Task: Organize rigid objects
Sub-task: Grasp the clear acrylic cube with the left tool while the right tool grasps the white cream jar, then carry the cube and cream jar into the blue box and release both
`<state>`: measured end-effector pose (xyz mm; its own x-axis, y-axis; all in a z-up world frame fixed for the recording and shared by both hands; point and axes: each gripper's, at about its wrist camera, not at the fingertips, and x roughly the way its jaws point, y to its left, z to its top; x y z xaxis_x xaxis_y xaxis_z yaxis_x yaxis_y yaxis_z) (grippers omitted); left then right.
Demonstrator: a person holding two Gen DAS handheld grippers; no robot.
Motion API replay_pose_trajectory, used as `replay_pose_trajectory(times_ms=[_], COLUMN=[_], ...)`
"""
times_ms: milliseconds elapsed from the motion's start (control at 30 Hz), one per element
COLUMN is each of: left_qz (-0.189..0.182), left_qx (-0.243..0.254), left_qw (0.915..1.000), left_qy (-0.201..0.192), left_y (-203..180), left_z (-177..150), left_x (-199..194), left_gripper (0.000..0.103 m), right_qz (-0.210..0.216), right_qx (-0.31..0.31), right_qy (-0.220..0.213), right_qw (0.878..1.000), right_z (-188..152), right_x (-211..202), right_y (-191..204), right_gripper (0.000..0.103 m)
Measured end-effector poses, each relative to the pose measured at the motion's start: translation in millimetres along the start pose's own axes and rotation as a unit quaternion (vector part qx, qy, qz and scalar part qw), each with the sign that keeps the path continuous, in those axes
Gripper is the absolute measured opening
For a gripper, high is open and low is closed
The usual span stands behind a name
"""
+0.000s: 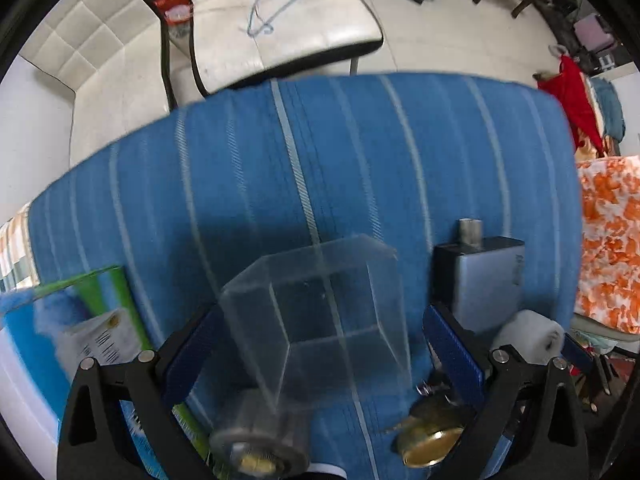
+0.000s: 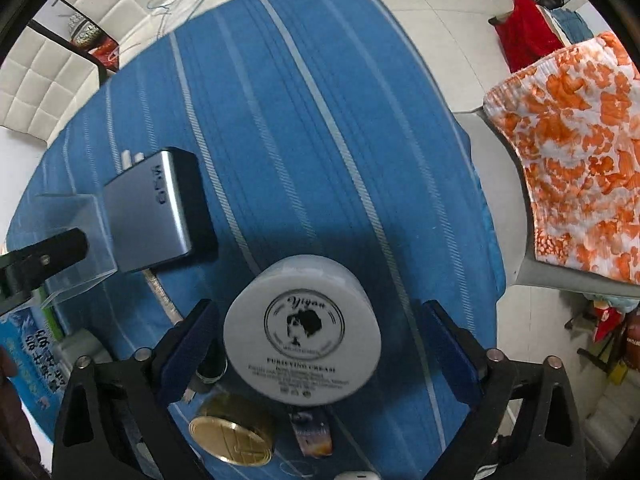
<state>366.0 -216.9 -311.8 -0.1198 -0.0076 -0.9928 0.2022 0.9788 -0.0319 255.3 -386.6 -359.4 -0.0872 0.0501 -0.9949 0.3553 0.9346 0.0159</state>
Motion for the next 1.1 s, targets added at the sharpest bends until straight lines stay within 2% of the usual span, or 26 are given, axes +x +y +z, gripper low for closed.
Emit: replay_pose_trajectory(times_ms=[67, 133, 233, 367, 467, 700, 900, 1000, 1033, 1100], left_qz=[-0.002, -0.003, -0.002, 0.013, 0.007, -0.003, -0.012, -0.018, -0.018, -0.020], left_qx=[0.001, -0.004, -0.004, 0.001, 0.001, 0.005, -0.007, -0.014, -0.015, -0.017], left_qw=[1.0000, 1.0000, 1.0000, 0.9996, 0.9990, 0.9935, 0.9853, 0.9809, 0.9800, 0.9777], left_qy=[0.010, 0.006, -0.006, -0.026, -0.044, -0.113, -0.170, -0.193, -0.198, -0.208], left_y=[0.9, 3.8, 7.1, 8.0, 9.3, 14.3, 57.6, 86.7, 92.2, 117.0], left_z=[1.5, 0.6, 1.0, -7.8, -19.9, -67.5, -114.9, -145.2, -138.4, -155.6], left_x=[9.0, 10.5, 8.3, -2.6, -21.9, -87.0, -134.9, -153.8, -151.8, -165.3], left_gripper=[0.066, 0.064, 0.064, 0.064, 0.064, 0.064, 0.064, 0.064, 0.064, 0.064], right_qz=[-0.008, -0.007, -0.018, -0.030, -0.034, -0.020, -0.011, -0.007, -0.008, -0.005], right_qx=[0.007, 0.011, 0.007, 0.011, 0.003, -0.029, -0.073, -0.093, -0.098, -0.106], right_qy=[0.009, 0.013, -0.003, -0.011, -0.022, -0.076, -0.131, -0.149, -0.155, -0.165], right_qw=[1.000, 1.000, 1.000, 0.999, 0.999, 0.996, 0.989, 0.984, 0.983, 0.981], right_z=[0.0, -0.2, -3.4, -6.2, -12.5, -42.3, -87.1, -111.4, -119.4, -135.2], right_x=[5.5, 8.0, 2.0, -4.8, -16.2, -76.3, -137.2, -162.2, -169.7, -184.2], right_y=[-2.4, -3.5, 2.5, 5.1, 6.1, 20.1, 55.2, 86.1, 97.9, 121.4], right_gripper=[0.087, 0.084, 0.070, 0.070, 0.070, 0.070, 0.070, 0.070, 0.070, 0.070])
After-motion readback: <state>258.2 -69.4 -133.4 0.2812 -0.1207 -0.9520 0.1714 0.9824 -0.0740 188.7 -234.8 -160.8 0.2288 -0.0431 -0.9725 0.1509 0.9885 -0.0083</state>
